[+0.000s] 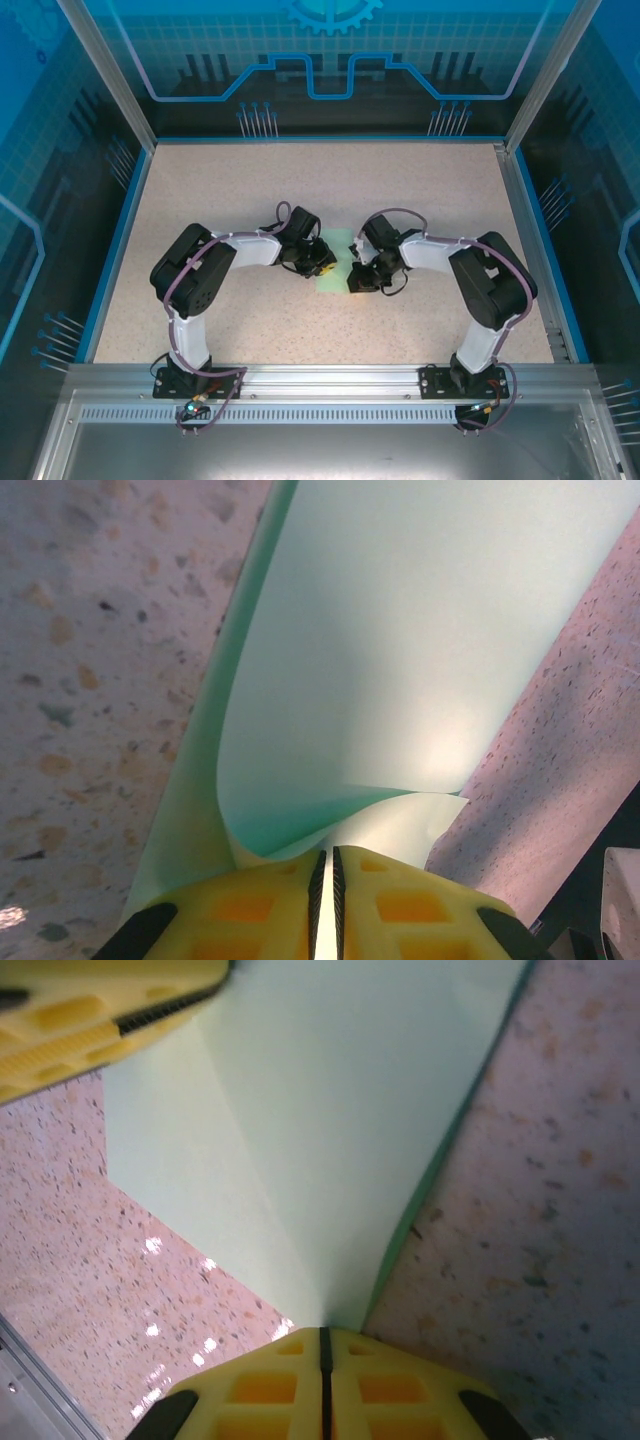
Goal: Fold a paper plane with a square sheet of paper (pick it up from the middle)
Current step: Fold the triangle a second time at the center of the table.
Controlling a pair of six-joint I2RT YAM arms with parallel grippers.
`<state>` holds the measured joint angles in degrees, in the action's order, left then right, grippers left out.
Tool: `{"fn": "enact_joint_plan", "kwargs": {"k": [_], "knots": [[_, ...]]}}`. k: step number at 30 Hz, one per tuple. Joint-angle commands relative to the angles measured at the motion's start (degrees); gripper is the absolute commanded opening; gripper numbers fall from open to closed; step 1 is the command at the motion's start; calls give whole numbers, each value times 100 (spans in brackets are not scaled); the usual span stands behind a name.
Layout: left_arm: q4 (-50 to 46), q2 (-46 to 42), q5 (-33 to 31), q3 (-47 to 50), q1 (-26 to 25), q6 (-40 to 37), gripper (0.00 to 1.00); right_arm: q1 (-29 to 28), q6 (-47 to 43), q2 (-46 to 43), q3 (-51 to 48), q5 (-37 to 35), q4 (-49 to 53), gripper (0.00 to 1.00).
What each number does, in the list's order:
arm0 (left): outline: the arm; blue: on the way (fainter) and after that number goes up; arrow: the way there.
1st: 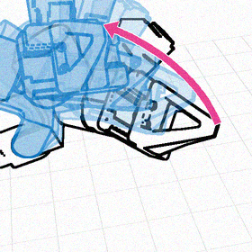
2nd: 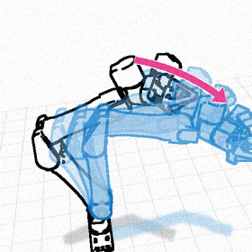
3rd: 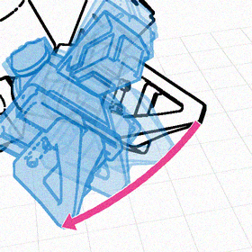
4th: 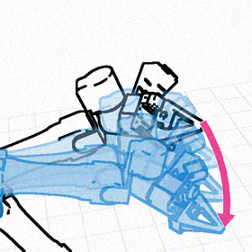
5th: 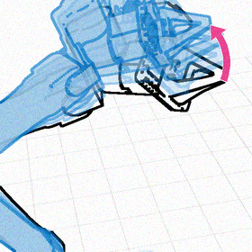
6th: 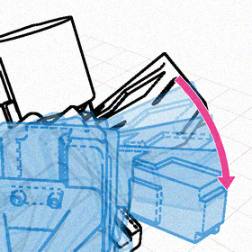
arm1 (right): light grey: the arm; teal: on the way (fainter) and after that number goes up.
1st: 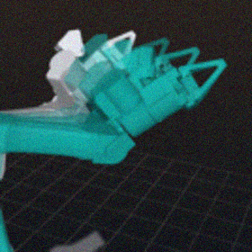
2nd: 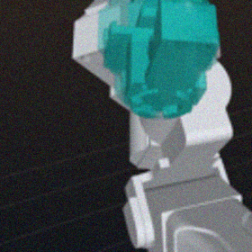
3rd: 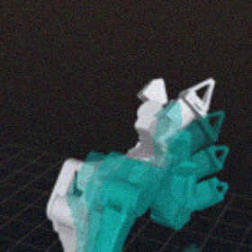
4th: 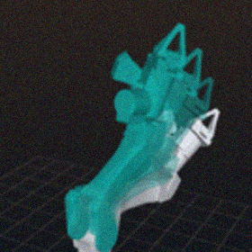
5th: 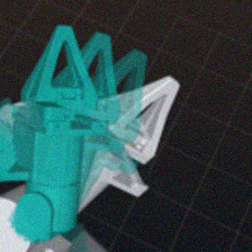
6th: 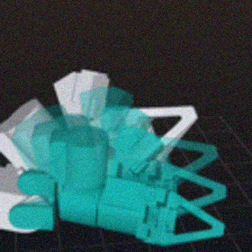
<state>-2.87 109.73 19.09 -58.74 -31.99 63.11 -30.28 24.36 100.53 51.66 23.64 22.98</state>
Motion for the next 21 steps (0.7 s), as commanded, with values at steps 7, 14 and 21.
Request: {"fn": "enact_joint_plan", "kwargs": {"k": [7, 14, 21], "knots": [[-723, 417, -301, 68, -17, 20, 16, 125, 94, -923, 124, 65, 465, 9], [-742, 430, -288, 21, -44, -5, 16, -83, 104, -201, 646, -94, 334, 9], [-751, 426, -285, 11, -59, 2, 15, -110, 96, 268, 785, -43, 257, 9]]}}
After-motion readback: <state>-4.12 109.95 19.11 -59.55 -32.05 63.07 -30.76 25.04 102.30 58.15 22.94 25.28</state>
